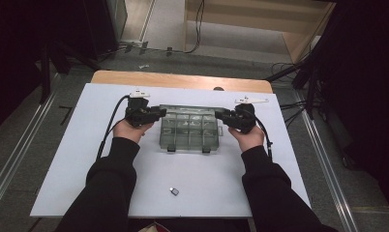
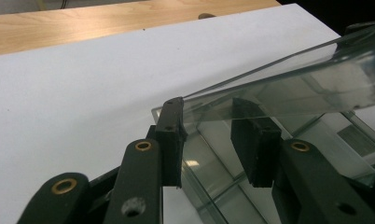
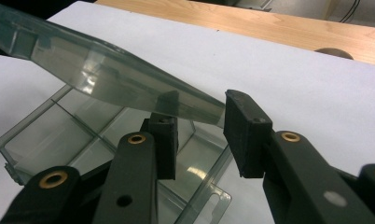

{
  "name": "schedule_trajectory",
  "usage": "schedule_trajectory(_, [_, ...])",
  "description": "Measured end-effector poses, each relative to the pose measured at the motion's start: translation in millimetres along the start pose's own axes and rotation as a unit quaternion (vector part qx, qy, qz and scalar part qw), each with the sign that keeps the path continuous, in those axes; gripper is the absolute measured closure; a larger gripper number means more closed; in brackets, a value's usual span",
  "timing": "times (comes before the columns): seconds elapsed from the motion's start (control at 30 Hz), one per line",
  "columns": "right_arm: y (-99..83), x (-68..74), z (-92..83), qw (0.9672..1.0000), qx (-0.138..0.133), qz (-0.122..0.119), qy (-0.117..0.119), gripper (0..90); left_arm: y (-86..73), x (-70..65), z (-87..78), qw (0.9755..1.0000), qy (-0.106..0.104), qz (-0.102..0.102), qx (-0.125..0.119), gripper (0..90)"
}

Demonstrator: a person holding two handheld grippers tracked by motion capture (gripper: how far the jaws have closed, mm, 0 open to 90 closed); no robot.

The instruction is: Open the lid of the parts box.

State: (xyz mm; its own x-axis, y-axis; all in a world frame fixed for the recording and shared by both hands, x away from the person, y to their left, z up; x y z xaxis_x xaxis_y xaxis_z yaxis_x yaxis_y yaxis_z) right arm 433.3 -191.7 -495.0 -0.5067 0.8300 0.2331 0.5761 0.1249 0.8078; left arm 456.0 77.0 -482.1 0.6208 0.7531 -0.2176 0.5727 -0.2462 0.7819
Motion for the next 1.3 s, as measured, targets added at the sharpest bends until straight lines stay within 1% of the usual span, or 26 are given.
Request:
schedule_trajectory(0.07, [0.9,-0.6,0.2,1.0,-0.001,-0.001,0.0,63.6,1.6,0.8,0.5,1.0,0.003,0.003,0.0,64.9])
schedule_trajectory(0.13, [2.0,-0.8,0.5,1.0,-0.002,0.004,0.0,63.9,3.4,1.5,1.7,1.0,0.005,0.002,-0.001,64.9])
schedule_trajectory(0.23, [4.1,-2.1,1.3,1.0,-0.004,0.001,-0.003,64.9,5.8,2.8,2.8,0.9999,0.01,0.006,0.001,64.2])
schedule_trajectory(0.4, [6.5,-3.5,2.2,1.0,-0.005,0.004,-0.006,65.7,9.2,2.4,8.1,0.9999,0.012,0.003,0.0,64.3])
schedule_trajectory(0.47, [7.3,-4.0,3.0,0.9999,-0.007,0.002,-0.007,65.8,9.2,2.5,10.2,0.9998,0.017,0.007,0.002,64.3])
schedule_trajectory(0.53, [8.0,-4.2,3.6,0.9999,-0.008,0.003,-0.009,65.8,10.0,2.8,12.2,0.9997,0.022,0.008,-0.001,64.2])
schedule_trajectory(0.6, [8.9,-4.4,4.1,0.9999,-0.01,0.005,-0.01,66.0,10.5,3.5,12.8,0.9997,0.023,0.008,-0.003,64.3])
schedule_trajectory(0.77, [11.1,-5.1,6.5,0.9996,-0.012,0.004,-0.023,65.9,12.6,4.9,15.8,0.9995,0.03,0.009,-0.01,64.4])
schedule_trajectory(0.83, [11.9,-5.8,7.5,0.9996,-0.015,0.009,-0.023,65.9,13.3,5.8,17.1,0.9993,0.033,0.01,-0.013,64.3])
schedule_trajectory(0.97, [13.4,-7.6,9.4,0.9995,-0.017,0.012,-0.024,65.8,14.0,7.9,19.4,0.9993,0.031,0.002,-0.02,64.3])
schedule_trajectory(1.13, [15.1,-9.1,12.6,0.9993,-0.022,0.011,-0.029,65.3,14.8,9.7,23.3,0.9989,0.04,-0.002,-0.025,64.5])
schedule_trajectory(1.3, [16.6,-11.7,15.1,0.9991,-0.024,0.019,-0.028,66.5,15.5,11.2,26.8,0.9985,0.044,-0.009,-0.033,64.4])
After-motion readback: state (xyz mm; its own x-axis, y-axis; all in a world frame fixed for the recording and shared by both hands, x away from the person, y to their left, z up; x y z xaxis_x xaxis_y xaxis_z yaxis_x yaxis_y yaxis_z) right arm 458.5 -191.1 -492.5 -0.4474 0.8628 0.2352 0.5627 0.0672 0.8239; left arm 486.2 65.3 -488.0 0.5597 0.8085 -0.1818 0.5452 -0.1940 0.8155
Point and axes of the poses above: each handheld gripper's, and its own axes: z roughly forward along the jaws, y roughly out of its top, x roughly to its left, the point moved 7 cm from there along z, roughly forward along the jaws
